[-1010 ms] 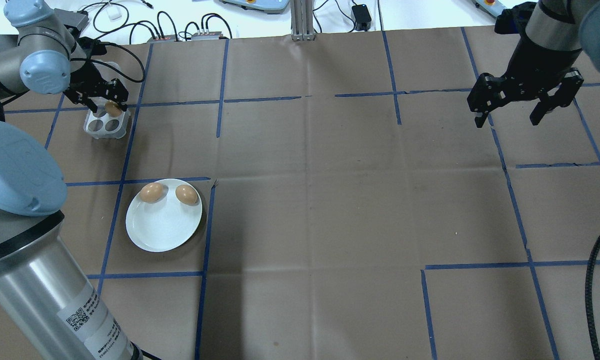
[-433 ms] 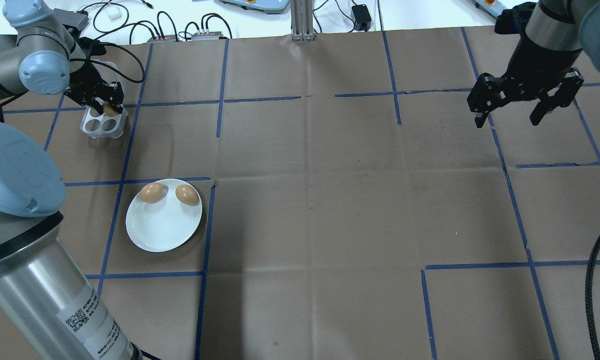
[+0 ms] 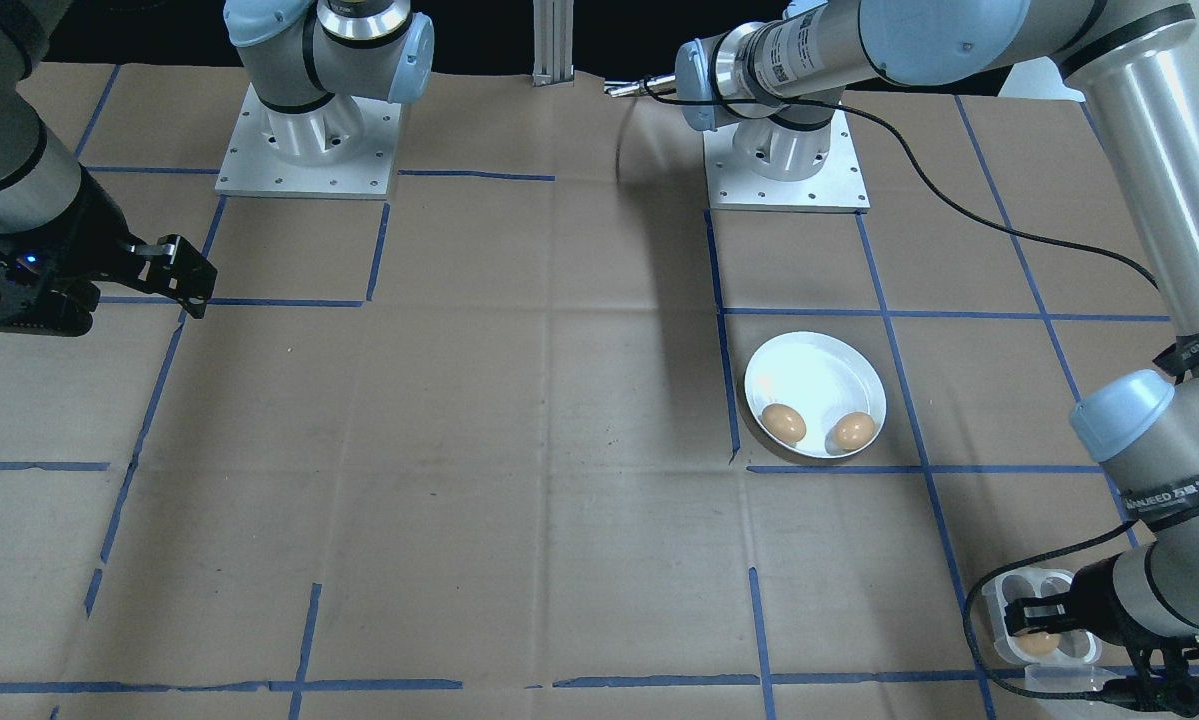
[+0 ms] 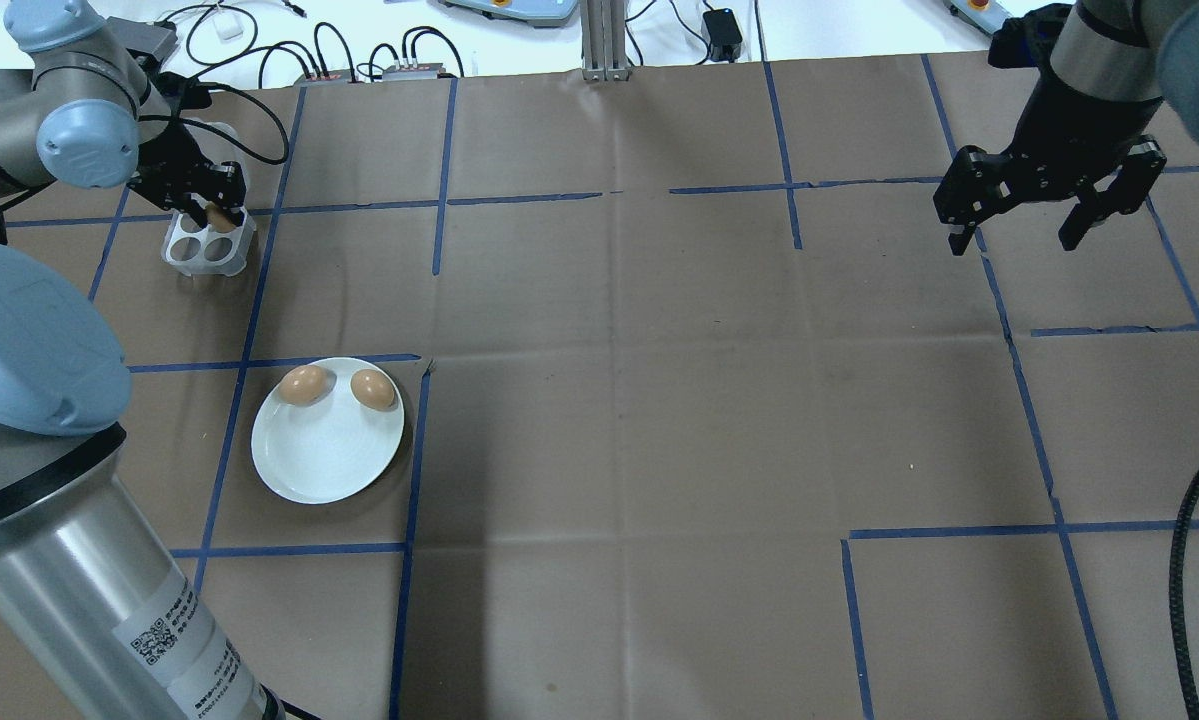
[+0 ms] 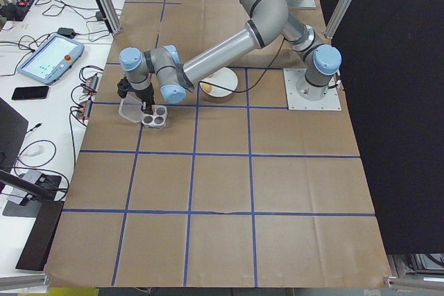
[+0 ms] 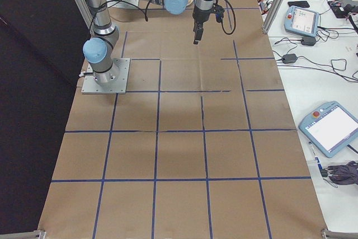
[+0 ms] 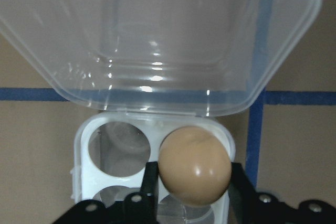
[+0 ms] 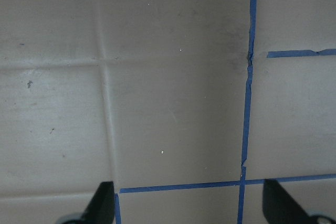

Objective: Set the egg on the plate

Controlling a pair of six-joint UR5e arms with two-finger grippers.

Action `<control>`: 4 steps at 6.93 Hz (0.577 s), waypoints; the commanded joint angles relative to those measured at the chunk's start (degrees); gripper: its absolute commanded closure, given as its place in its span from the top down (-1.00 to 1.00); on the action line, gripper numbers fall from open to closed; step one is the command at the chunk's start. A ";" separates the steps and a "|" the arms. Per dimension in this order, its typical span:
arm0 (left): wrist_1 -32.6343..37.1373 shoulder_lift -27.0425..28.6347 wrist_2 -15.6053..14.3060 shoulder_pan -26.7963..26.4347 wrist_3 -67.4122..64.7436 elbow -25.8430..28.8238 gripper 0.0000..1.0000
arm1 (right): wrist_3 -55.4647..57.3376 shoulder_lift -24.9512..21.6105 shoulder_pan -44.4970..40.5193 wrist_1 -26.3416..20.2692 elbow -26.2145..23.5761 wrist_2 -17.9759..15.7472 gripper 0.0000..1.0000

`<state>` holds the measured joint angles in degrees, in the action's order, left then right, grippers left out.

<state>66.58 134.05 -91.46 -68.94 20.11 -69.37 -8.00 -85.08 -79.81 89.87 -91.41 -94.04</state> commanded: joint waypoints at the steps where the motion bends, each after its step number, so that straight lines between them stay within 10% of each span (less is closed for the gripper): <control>1: 0.57 -0.81 -0.12 0.03 -0.07 -0.15 -0.40 | 0.00 0.00 0.00 -0.05 0.00 0.00 1.00; 4: 5.19 -5.61 -2.39 0.03 -0.16 -0.06 -0.66 | 0.00 0.00 0.00 -0.05 0.00 0.00 1.00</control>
<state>68.72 131.42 -92.74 -68.97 19.96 -69.47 -8.00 -85.08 -79.81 89.83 -91.40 -94.04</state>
